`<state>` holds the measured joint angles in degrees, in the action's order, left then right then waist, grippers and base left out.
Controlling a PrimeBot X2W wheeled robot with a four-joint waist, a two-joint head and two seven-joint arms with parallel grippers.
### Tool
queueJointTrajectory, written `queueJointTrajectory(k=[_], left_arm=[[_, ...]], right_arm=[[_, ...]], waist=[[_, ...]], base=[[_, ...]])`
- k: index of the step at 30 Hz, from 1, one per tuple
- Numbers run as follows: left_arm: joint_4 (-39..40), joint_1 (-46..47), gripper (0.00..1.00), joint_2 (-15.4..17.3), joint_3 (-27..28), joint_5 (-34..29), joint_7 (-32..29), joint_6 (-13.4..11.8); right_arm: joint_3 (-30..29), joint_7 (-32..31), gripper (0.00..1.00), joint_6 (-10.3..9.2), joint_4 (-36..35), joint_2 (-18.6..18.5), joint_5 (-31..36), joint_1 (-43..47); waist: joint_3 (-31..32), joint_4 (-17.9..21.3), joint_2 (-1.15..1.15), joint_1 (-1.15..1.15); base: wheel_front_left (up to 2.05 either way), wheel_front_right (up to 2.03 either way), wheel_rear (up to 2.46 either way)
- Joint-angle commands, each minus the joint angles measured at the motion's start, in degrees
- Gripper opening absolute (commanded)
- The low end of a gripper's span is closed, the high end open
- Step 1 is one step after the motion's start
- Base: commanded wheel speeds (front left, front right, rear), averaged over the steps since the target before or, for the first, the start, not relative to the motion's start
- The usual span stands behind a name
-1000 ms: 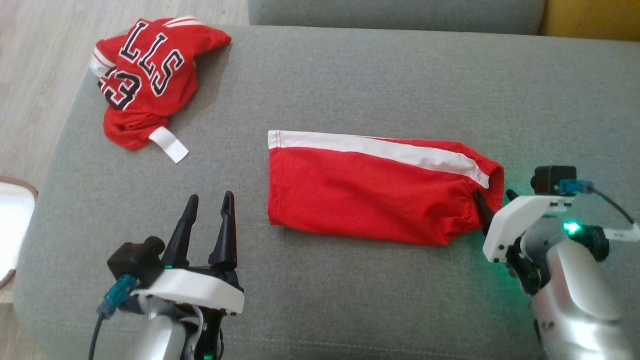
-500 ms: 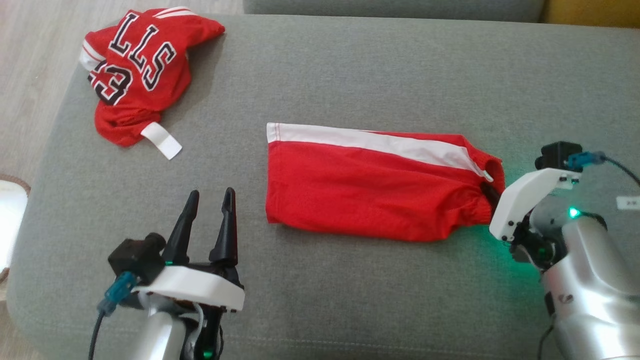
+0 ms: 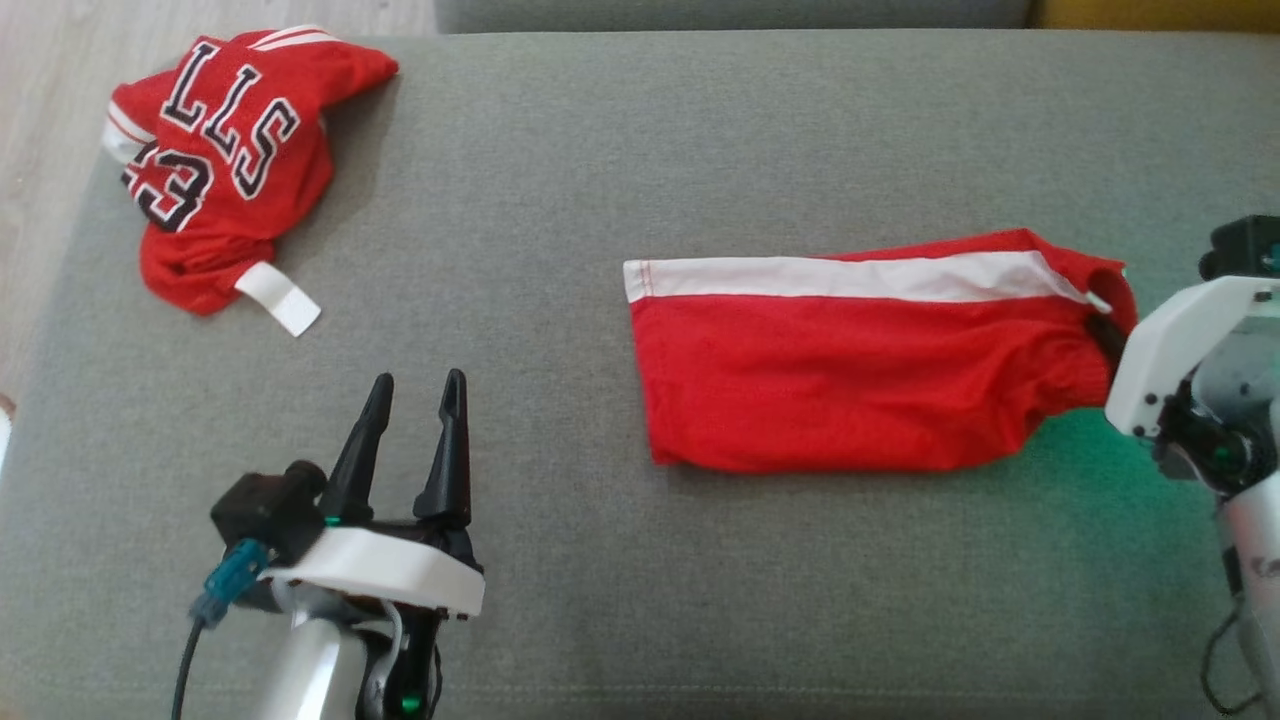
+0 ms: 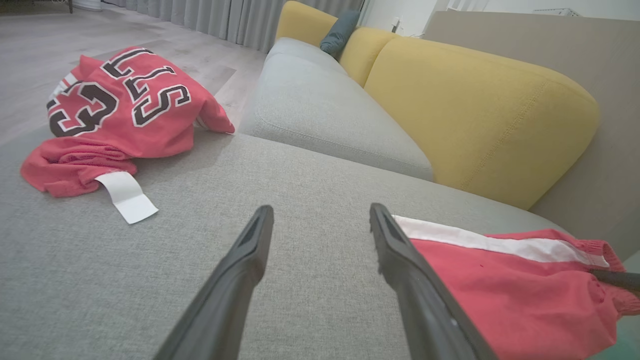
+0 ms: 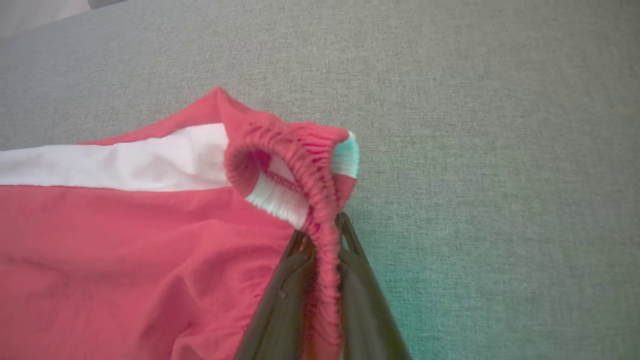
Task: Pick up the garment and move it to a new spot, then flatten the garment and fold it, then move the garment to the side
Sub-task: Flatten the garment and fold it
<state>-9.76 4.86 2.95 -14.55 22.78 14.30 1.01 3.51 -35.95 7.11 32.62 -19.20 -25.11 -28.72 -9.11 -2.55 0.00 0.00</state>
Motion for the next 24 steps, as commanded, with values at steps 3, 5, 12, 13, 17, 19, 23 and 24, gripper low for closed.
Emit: queueJointTrajectory(k=[3, 5, 12, 13, 17, 19, 23, 24], left_arm=[[1.5, 2.6, 1.00, -0.1, 1.7, -0.5, 0.7, 0.0], [1.4, 2.7, 1.00, -0.1, 1.7, -0.5, 0.7, 0.1], [1.1, 2.9, 1.00, -0.1, 1.3, -0.5, 0.7, 0.2], [1.1, 3.0, 1.00, -0.1, 1.3, -0.5, 0.7, 0.3], [1.1, 3.1, 1.00, -0.1, 1.1, -0.4, 0.7, 0.3], [1.1, 3.2, 1.00, -0.1, 1.0, -0.2, 0.7, 0.2], [1.1, 3.4, 1.00, -0.1, 0.4, 0.2, 0.7, 0.1], [1.1, 3.5, 1.00, -0.1, 0.3, 0.3, 0.7, 0.0]], right_arm=[[1.8, -0.5, 0.00, 0.37, -3.8, 0.6, -1.8, -0.9], [2.9, -0.7, 0.00, 0.37, -5.2, 2.0, -3.6, -0.5], [8.1, -1.1, 0.00, 0.37, -11.6, 5.6, -8.8, 0.1], [8.7, -1.0, 0.00, 0.37, -12.3, 6.2, -9.4, 0.0], [10.6, -0.3, 0.00, 0.37, -13.4, 9.4, -11.3, -0.3], [11.4, 0.3, 0.00, 0.37, -12.7, 10.9, -11.4, -0.7], [12.3, 2.3, 0.00, 0.37, -9.7, 13.4, -10.9, -1.5], [12.5, 2.9, 0.00, 0.37, -8.7, 13.9, -10.8, -1.7]], waist=[[0.0, 0.4, 0.00, 0.00], [0.1, 0.6, 0.00, 0.00], [0.6, 0.2, 0.00, 0.00], [0.6, 0.0, 0.00, 0.00], [0.6, -0.8, 0.00, 0.00], [0.5, -1.3, 0.00, 0.00], [0.4, -2.6, 0.00, 0.00], [0.4, -3.0, 0.00, 0.00]], base=[[0.00, 0.00, 0.00], [0.00, 0.00, 0.00], [0.00, 0.00, 0.00], [0.00, 0.00, 0.00], [0.00, 0.00, 0.00], [0.00, 0.00, 0.00], [0.00, 0.00, 0.00], [0.00, 0.00, 0.00]])
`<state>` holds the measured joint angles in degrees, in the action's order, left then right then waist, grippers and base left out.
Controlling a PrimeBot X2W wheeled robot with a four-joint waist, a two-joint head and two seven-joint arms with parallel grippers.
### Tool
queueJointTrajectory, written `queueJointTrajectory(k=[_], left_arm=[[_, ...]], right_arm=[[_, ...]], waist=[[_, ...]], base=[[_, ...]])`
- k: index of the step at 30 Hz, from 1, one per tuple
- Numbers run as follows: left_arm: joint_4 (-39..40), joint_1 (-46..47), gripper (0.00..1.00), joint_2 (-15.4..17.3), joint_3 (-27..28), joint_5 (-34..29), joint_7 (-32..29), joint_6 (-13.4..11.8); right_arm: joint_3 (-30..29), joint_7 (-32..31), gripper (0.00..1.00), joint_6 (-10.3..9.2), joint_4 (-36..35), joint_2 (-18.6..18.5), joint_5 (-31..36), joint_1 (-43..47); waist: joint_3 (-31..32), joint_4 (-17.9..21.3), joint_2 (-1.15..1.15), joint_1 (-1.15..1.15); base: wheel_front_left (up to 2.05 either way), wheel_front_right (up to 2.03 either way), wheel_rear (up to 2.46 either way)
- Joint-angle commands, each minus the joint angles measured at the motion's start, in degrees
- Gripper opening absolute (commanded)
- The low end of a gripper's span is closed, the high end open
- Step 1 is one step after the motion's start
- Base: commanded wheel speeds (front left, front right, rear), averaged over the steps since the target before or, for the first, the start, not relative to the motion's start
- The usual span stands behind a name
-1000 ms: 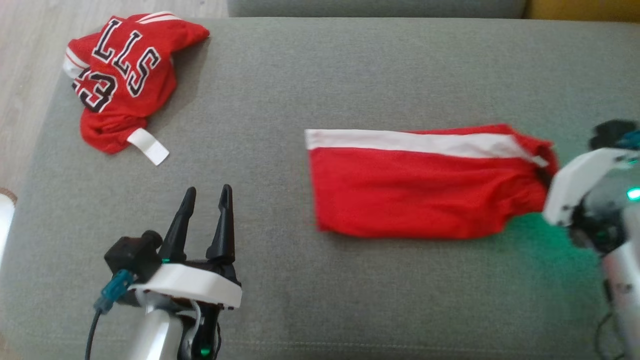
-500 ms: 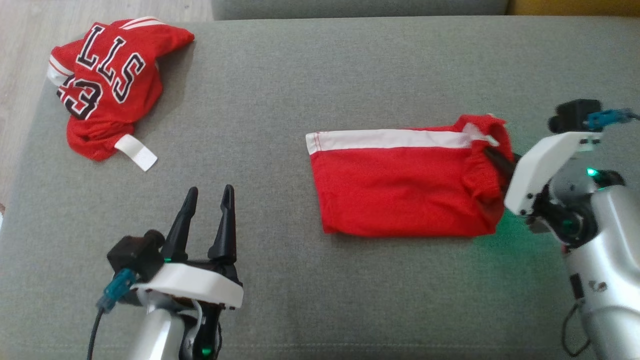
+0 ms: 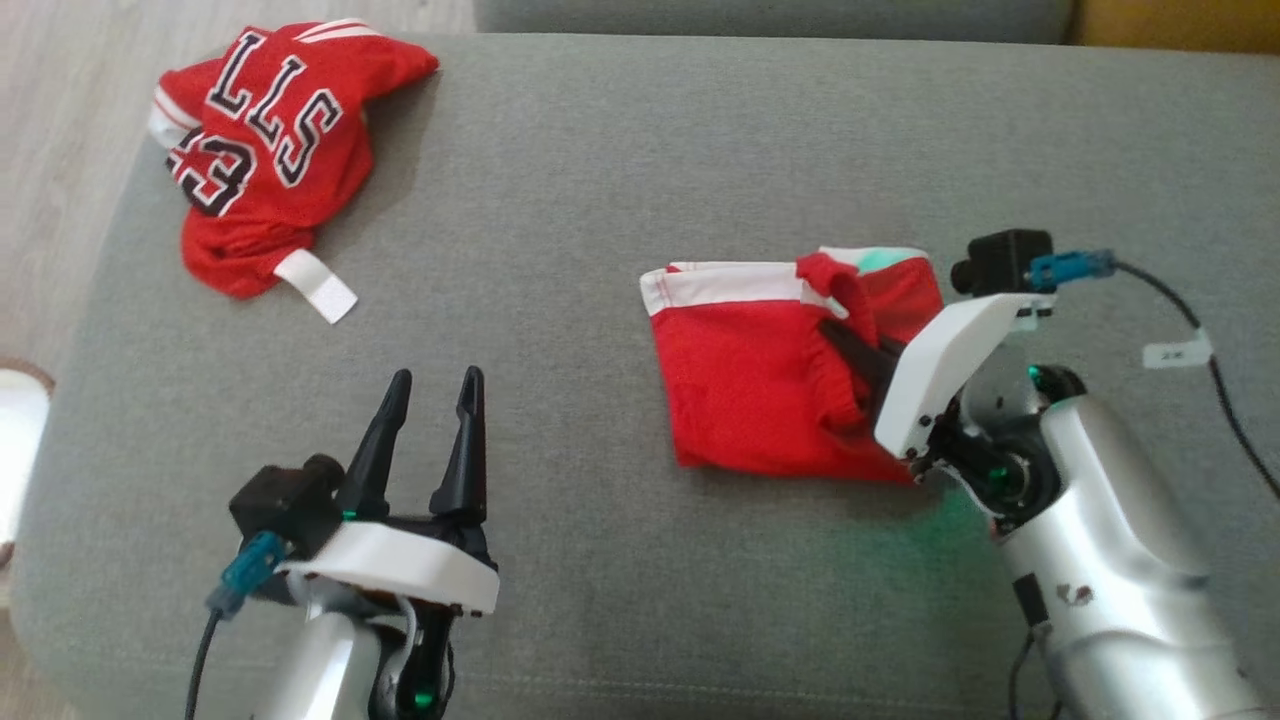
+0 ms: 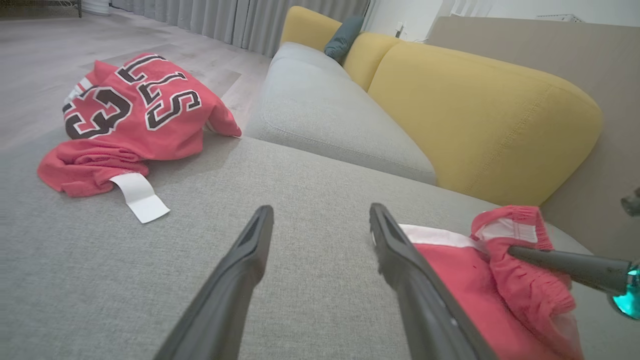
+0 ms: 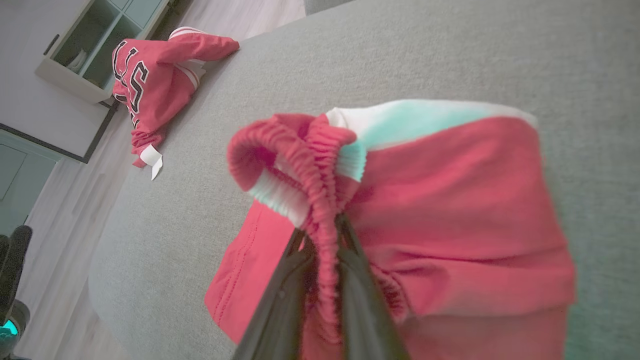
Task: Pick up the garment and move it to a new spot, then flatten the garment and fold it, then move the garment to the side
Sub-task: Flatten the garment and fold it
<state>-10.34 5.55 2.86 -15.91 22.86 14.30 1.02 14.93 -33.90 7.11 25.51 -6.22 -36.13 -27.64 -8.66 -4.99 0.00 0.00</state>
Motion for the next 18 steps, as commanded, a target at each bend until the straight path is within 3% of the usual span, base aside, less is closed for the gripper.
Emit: queueJointTrajectory(k=[1, 11, 16, 17, 18], left_arm=[[1.7, 2.8, 1.00, 0.0, 1.5, 0.3, 0.7, -0.1], [1.4, 2.8, 1.00, 0.0, 0.5, 1.0, 0.7, -0.2], [1.2, 2.8, 1.00, 0.0, 0.1, 1.3, 0.7, -0.4], [1.2, 2.7, 1.00, 0.0, 0.0, 1.3, 0.7, -0.4], [1.2, 2.7, 1.00, 0.0, 0.0, 1.3, 0.7, -0.4]], right_arm=[[1.2, 1.4, 0.00, 0.37, -0.6, 1.4, 0.3, -3.1], [2.7, 7.0, 0.00, 0.37, 9.0, 3.3, -0.4, -6.8], [6.4, 9.3, 0.00, 0.37, 12.1, 3.3, -3.7, -8.2], [7.3, 9.8, 0.08, 0.37, 12.5, 3.3, -4.4, -8.4], [7.3, 9.8, 0.08, 0.37, 12.5, 3.3, -4.4, -8.4]], waist=[[-0.1, -0.9, 0.00, 0.00], [-0.3, -3.8, 0.00, 0.00], [-0.1, -4.6, 0.00, 0.00], [0.0, -4.7, 0.00, 0.00], [0.0, -4.7, 0.00, 0.00]], base=[[0.00, 0.00, 0.00], [0.00, 0.00, 0.00], [0.00, 0.00, 0.00], [0.00, 0.00, 0.00], [0.00, 0.00, 0.00]])
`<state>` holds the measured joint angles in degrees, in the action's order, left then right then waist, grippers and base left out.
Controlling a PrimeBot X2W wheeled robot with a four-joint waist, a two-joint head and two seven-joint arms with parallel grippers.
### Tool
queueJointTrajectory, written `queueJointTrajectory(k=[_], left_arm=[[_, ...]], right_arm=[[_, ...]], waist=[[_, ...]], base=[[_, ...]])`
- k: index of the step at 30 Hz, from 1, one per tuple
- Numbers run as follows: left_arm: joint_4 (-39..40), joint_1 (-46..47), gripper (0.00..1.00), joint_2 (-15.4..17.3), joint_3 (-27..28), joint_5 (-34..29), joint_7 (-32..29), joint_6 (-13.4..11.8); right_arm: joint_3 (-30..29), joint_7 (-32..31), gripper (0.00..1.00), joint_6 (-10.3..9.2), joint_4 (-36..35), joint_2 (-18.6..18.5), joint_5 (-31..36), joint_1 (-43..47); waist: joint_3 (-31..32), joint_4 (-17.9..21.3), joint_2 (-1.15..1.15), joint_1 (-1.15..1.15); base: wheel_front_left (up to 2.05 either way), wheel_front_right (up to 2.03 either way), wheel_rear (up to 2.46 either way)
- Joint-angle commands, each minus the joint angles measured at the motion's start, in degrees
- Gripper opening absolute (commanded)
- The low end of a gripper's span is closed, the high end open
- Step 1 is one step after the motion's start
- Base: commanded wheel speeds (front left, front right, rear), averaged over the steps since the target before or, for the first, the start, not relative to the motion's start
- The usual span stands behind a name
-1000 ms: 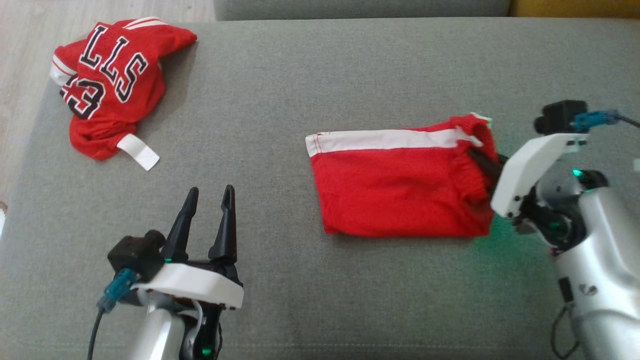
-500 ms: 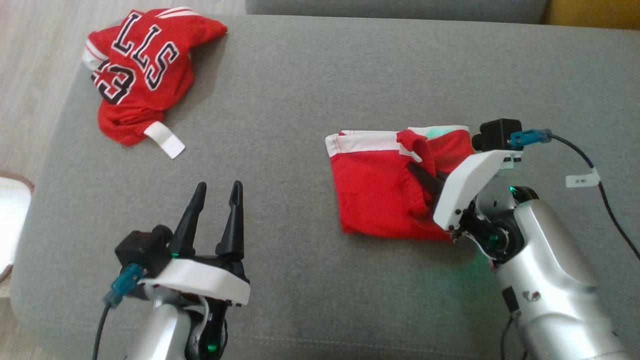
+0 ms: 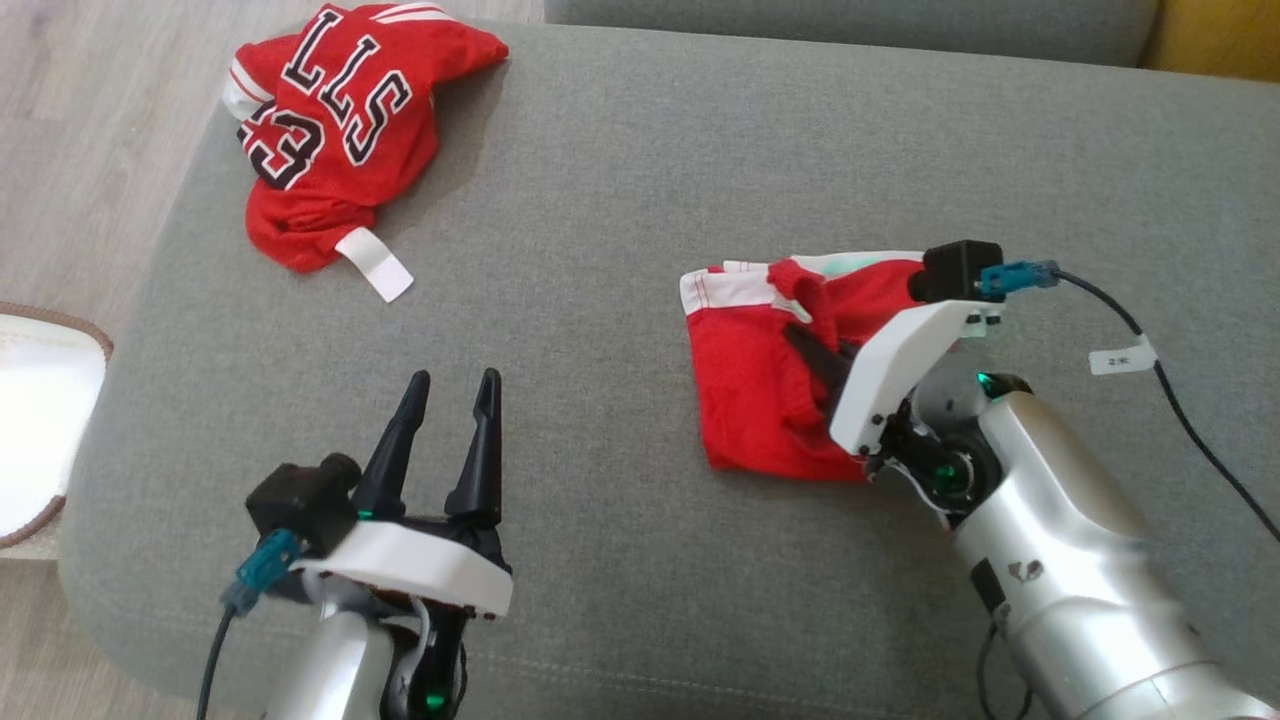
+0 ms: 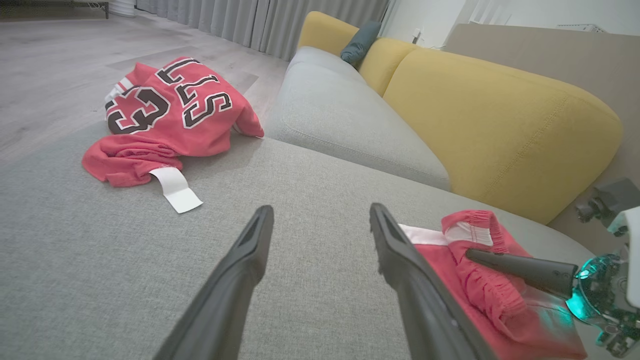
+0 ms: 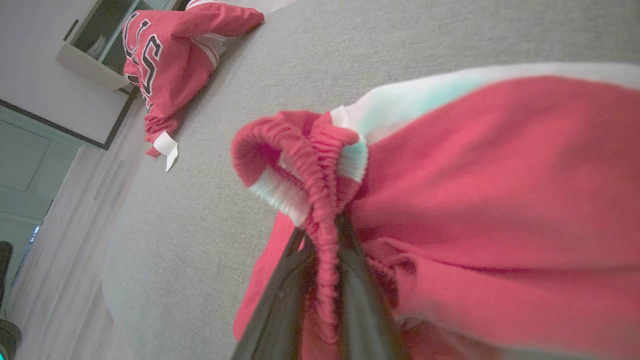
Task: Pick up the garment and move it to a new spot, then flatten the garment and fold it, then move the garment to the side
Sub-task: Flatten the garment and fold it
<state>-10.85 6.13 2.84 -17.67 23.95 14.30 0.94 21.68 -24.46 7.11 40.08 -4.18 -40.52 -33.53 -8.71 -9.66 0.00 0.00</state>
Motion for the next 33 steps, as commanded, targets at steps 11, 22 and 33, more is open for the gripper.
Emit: queueJointTrajectory(k=[11, 22, 33], left_arm=[[1.3, 1.4, 1.00, 0.0, 1.7, 0.2, 0.7, -0.5], [1.2, 2.3, 1.00, 0.0, 2.8, -0.7, 0.7, -0.5], [1.3, 3.3, 1.00, 0.0, 4.5, -2.3, 0.7, -2.3]], right_arm=[[9.5, 5.7, 1.00, 0.37, -1.4, 1.3, -8.2, -3.7], [7.6, 21.2, 1.00, 0.37, -1.2, -0.1, -0.6, -6.4], [-4.0, 35.8, 1.00, 0.37, -1.5, -0.3, 16.9, 0.8]], waist=[[1.1, 0.7, 0.00, 0.00], [2.7, 4.1, 0.00, 0.00], [4.5, 8.8, 0.00, 0.00]], base=[[0.00, 0.00, 0.00], [0.00, 0.00, 0.00], [0.00, 0.00, 0.00]])
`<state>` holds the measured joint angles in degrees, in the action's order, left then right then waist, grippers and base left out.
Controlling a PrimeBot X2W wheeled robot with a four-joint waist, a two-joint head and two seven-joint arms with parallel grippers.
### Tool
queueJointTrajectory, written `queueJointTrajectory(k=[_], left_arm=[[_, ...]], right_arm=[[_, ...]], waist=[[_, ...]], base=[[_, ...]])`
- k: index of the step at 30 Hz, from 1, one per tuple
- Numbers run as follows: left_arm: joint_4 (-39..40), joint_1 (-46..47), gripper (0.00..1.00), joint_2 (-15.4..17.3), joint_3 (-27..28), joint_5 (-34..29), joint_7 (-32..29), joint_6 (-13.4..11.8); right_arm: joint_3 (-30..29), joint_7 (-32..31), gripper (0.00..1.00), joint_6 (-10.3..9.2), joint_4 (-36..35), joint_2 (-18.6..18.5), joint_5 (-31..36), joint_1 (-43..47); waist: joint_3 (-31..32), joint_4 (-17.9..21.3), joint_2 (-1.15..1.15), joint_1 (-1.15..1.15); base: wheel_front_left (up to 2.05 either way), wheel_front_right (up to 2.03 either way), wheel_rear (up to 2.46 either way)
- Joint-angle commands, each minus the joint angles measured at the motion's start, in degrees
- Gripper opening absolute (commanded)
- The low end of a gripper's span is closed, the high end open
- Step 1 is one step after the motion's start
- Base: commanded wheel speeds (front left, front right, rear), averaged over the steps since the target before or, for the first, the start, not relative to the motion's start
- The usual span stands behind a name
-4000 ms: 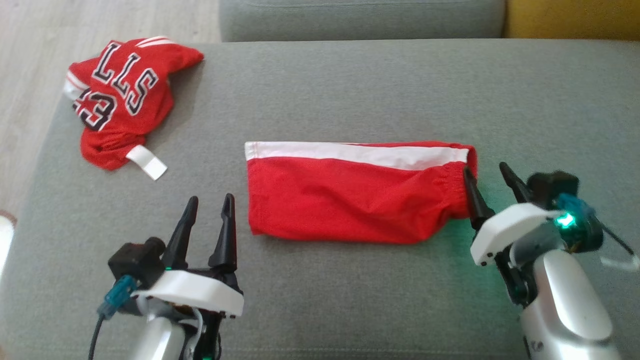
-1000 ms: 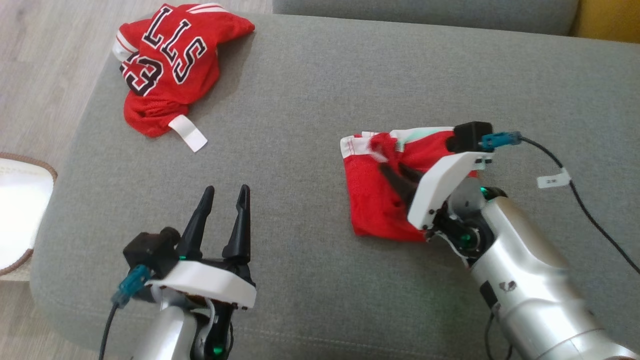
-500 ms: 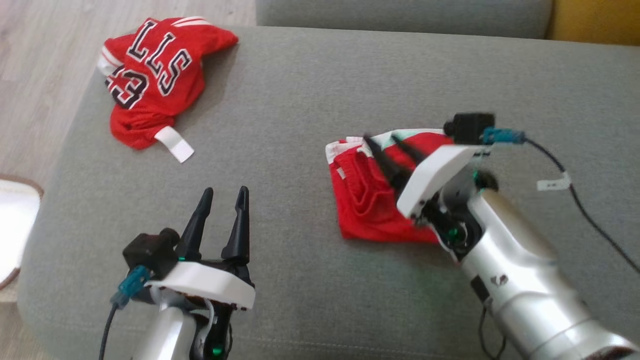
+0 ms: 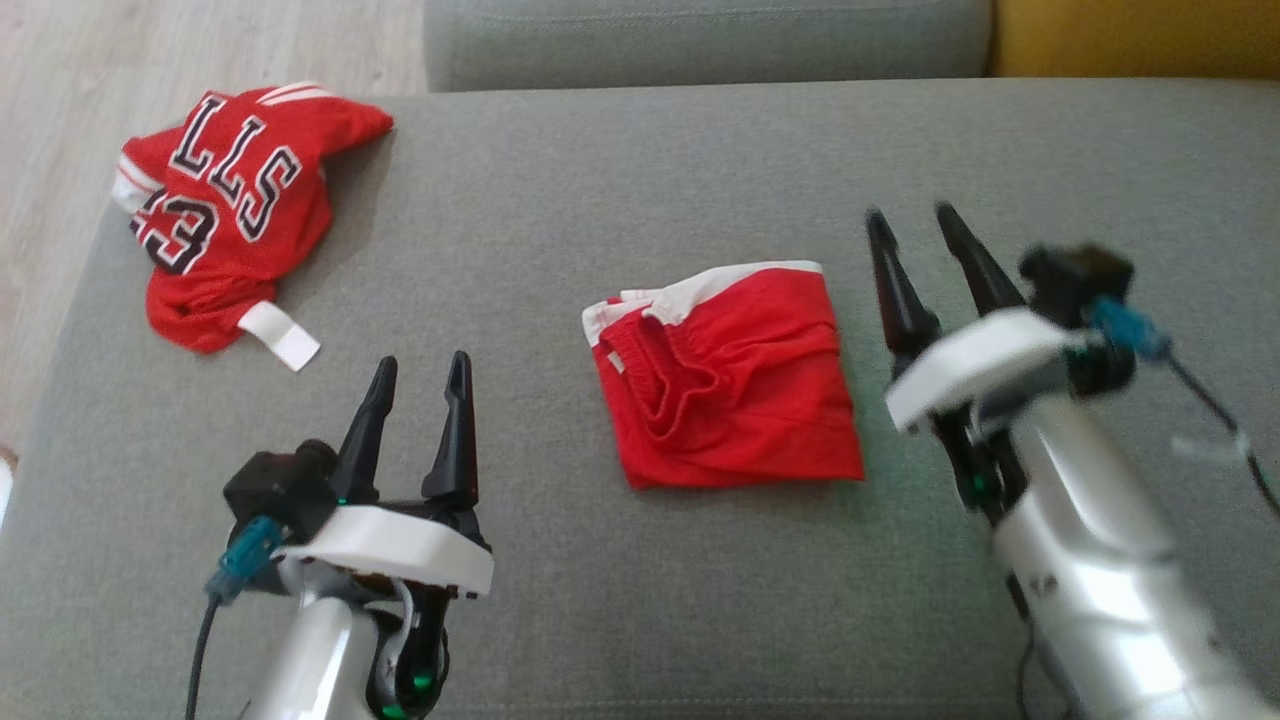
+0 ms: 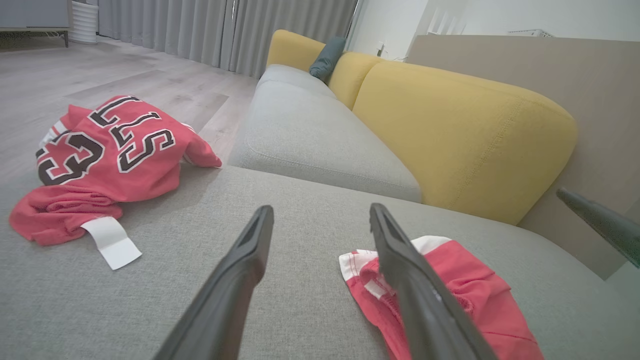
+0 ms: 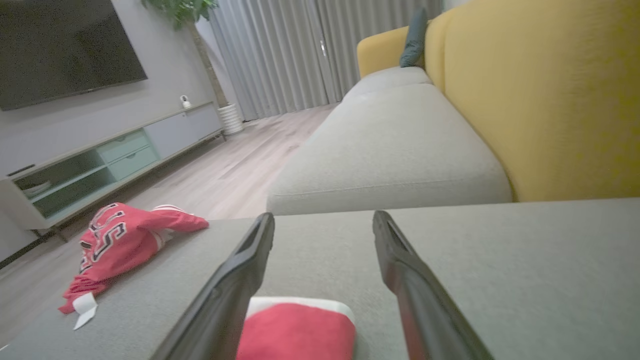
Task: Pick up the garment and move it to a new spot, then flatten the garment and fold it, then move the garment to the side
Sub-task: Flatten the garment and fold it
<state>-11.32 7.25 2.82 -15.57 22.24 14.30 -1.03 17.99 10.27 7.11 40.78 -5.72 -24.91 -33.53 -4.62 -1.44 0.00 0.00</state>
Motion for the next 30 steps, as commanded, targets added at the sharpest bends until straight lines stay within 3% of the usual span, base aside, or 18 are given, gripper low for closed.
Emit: queueJointTrajectory(k=[1, 10, 19, 30], left_arm=[[1.8, 2.0, 1.00, 0.1, 2.5, -0.7, 0.7, -0.4], [1.9, -0.8, 1.00, 0.1, 3.8, -1.2, 0.7, -0.5], [1.8, -3.5, 1.00, 0.1, 4.6, -1.3, 0.7, -0.3], [1.1, -3.9, 1.00, 0.1, 4.3, -1.3, 0.7, -0.2]], right_arm=[[-1.5, 1.6, 1.00, 0.37, -2.8, 1.4, 2.6, 1.9], [-10.2, 3.8, 1.00, 0.37, -11.6, 2.7, 12.2, 13.2], [-11.6, 4.0, 1.00, 0.37, -18.6, 2.8, 12.7, 21.1], [-11.5, 2.2, 1.00, 0.37, -21.8, 2.8, 13.7, 23.6]], waist=[[0.6, 0.7, 0.00, 0.00], [2.2, 1.5, 0.00, 0.00], [3.1, 1.4, 0.00, 0.00], [3.2, 1.3, 0.00, 0.00]], base=[[0.00, 0.00, 0.00], [0.00, 0.00, 0.00], [0.00, 0.00, 0.00], [0.00, 0.00, 0.00]])
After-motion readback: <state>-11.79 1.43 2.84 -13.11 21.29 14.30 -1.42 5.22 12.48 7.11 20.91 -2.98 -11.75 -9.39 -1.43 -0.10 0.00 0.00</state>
